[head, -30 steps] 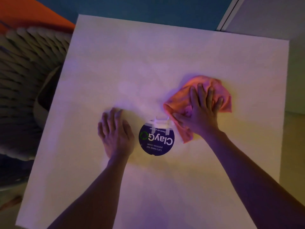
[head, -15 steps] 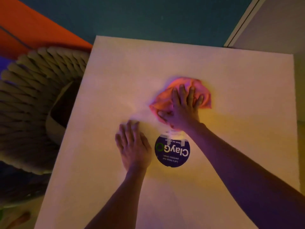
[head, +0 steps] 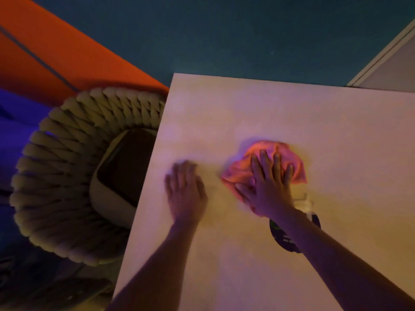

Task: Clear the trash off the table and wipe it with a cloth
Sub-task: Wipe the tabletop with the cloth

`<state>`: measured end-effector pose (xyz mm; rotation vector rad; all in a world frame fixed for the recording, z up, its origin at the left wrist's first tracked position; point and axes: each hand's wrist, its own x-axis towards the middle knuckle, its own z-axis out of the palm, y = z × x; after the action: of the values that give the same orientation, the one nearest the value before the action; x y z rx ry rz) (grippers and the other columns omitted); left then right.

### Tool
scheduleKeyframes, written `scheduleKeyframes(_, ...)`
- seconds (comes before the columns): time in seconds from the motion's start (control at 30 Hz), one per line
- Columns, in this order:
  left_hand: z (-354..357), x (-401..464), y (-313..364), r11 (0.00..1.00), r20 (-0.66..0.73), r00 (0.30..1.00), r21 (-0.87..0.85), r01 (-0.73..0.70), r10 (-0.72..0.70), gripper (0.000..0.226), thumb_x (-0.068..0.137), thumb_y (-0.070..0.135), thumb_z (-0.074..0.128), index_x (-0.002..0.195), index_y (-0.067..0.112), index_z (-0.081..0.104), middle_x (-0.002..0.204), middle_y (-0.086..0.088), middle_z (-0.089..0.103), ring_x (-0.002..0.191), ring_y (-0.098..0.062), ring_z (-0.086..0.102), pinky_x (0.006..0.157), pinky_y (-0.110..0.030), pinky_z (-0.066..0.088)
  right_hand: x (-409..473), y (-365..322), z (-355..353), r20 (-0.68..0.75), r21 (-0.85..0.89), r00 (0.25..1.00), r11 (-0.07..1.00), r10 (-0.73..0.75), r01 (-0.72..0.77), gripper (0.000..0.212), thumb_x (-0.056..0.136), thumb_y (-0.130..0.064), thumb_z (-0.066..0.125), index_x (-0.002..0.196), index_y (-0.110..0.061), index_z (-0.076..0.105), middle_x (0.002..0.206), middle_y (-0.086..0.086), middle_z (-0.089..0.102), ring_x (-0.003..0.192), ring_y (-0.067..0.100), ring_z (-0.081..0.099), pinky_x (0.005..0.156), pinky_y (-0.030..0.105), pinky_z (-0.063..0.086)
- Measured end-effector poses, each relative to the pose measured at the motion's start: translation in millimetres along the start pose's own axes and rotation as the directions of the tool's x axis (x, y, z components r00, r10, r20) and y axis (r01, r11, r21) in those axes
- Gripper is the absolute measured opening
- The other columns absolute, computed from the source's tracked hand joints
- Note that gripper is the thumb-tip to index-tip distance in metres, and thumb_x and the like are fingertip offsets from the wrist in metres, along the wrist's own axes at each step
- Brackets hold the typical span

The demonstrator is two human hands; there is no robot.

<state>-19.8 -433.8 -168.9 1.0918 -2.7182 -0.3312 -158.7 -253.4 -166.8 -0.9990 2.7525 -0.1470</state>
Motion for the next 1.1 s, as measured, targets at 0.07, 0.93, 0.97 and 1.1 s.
scheduleKeyframes(0.07, -7.8, 36.5, -27.7, 0.998, 0.000, 0.999, 0.046, 0.047, -0.047, 0.048, 0.098, 0.030, 0.047, 0.144, 0.017, 0.050, 0.153, -0.010, 0.047, 0.144, -0.038, 0.037, 0.118, -0.056, 0.027, 18.0, -4.7, -3.2, -0.006, -0.002, 1.000, 1.000, 0.011, -0.011, 0.089, 0.085, -0.073, 0.031, 0.153, -0.016, 0.034, 0.163, 0.009, 0.022, 0.148, 0.047, 0.015, 0.113, 0.071, 0.010)
scheduleKeyframes(0.93, 8.0, 65.6, -37.2, 0.999, -0.013, 0.999, 0.035, -0.029, 0.029, 0.054, 0.098, 0.029, 0.045, 0.150, 0.017, 0.044, 0.161, -0.011, 0.035, 0.152, -0.036, 0.025, 0.121, -0.060, 0.019, 183.3, -125.2, -8.4, 0.002, -0.030, 0.977, 0.976, -0.215, 0.215, 0.065, 0.095, -0.049, 0.027, 0.153, -0.022, 0.034, 0.164, 0.001, 0.021, 0.152, 0.036, 0.010, 0.118, 0.064, 0.006)
scheduleKeyframes(0.97, 7.4, 63.2, -36.4, 0.999, -0.015, 1.000, 0.028, -0.022, 0.023, 0.053, 0.099, 0.028, 0.045, 0.151, 0.017, 0.044, 0.161, -0.011, 0.035, 0.152, -0.035, 0.024, 0.121, -0.059, 0.018, 195.8, -130.3, -9.6, 0.018, -0.017, 0.981, 0.981, -0.195, 0.195, 0.064, 0.096, -0.049, 0.026, 0.154, -0.022, 0.031, 0.165, 0.001, 0.018, 0.152, 0.036, 0.008, 0.118, 0.064, 0.004)
scheduleKeyframes(1.1, 5.0, 63.0, -35.0, 1.000, 0.009, 1.000, -0.001, -0.013, 0.013, 0.053, 0.102, 0.028, 0.039, 0.154, 0.021, 0.038, 0.163, -0.005, 0.032, 0.154, -0.030, 0.019, 0.122, -0.057, 0.018, 251.6, -144.1, -18.0, 0.032, 0.022, 0.993, 0.993, -0.117, 0.116, 0.062, 0.102, -0.049, 0.027, 0.158, -0.023, 0.019, 0.167, -0.001, 0.005, 0.153, 0.034, -0.005, 0.118, 0.063, -0.006)
